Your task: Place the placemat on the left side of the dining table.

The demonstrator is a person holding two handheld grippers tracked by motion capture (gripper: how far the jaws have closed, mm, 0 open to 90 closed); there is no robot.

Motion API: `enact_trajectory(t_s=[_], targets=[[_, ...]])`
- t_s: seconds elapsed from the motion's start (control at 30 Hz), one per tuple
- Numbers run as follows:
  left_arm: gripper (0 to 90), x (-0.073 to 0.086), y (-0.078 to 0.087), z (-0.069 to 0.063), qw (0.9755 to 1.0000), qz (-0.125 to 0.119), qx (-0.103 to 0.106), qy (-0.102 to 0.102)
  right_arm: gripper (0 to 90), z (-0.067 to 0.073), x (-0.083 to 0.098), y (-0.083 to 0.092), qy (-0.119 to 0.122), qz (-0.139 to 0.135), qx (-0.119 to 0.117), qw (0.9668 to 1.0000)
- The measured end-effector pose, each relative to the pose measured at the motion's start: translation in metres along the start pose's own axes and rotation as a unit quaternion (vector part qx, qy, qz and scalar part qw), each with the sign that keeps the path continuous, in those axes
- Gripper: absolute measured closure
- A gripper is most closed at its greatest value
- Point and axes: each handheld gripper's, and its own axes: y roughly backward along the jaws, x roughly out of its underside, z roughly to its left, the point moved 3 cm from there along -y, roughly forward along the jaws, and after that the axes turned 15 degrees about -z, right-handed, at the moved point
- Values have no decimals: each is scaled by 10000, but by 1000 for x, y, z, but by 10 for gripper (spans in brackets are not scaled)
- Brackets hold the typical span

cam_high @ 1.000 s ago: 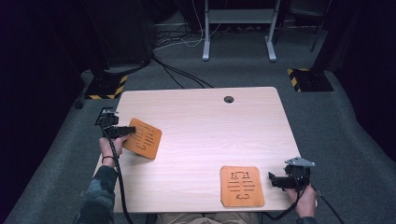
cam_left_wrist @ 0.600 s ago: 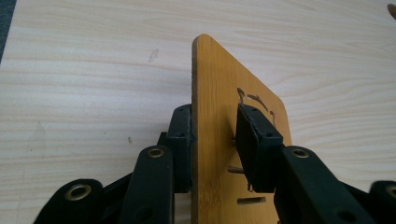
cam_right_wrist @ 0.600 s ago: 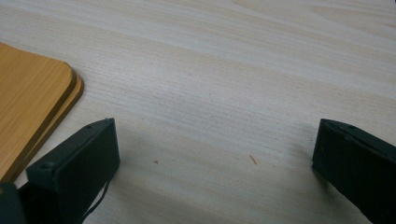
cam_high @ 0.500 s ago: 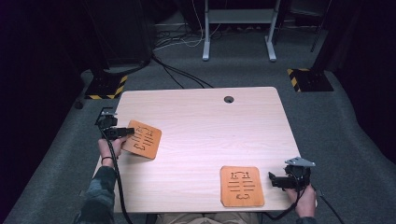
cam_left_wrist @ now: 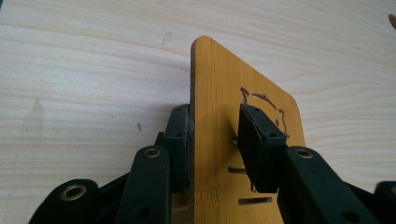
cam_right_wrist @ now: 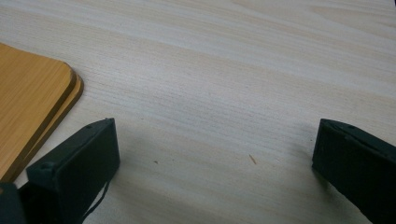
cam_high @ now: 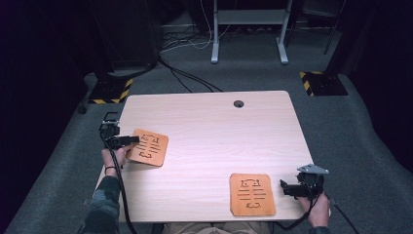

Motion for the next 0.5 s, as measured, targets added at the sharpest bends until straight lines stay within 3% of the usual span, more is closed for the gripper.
enact_trajectory(t_s=[0.3, 0.43, 0.5], targets=[[629, 2, -4, 1, 9996, -2, -215, -186, 0, 0, 0, 0, -1, -1, -4, 10000], [612, 5, -10, 1, 9991, 6, -396, -155, 0, 0, 0, 0, 0, -1, -4, 10000], [613, 6, -12, 0, 9981, 74, -519, -315, 0, 0, 0, 0, -2, -3, 0, 10000]])
